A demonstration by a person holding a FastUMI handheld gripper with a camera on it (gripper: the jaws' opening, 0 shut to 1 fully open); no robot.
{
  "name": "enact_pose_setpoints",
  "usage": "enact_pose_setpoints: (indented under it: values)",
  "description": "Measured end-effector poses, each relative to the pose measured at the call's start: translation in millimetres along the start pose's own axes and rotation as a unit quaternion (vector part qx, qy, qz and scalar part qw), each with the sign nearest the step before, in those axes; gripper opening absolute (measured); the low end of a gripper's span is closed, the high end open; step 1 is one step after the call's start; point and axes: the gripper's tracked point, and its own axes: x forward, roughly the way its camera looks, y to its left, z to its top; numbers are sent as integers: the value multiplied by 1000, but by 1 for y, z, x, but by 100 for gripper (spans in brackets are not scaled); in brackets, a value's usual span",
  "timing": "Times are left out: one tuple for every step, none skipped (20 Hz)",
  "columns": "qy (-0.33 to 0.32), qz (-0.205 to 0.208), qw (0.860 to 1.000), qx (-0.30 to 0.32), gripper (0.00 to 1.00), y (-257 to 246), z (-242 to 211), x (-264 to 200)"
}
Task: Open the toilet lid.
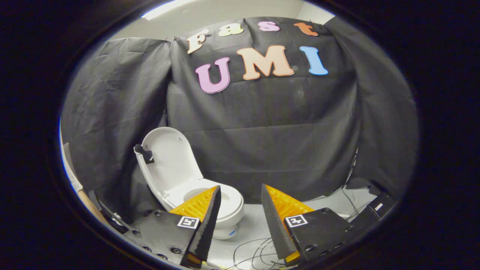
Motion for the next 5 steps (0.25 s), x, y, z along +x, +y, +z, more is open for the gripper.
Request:
enact_pose_setpoints:
  values:
    - [-9,1,1000,1,68,2,2,-6]
    - [-16,2,1000,2,68,1,5,-10]
    - [-31,3,1000,0,68,2,11,-14]
    - [-44,4,999,2,68,3,14,-17]
    - [-58,5,998,0,68,3,20,-24]
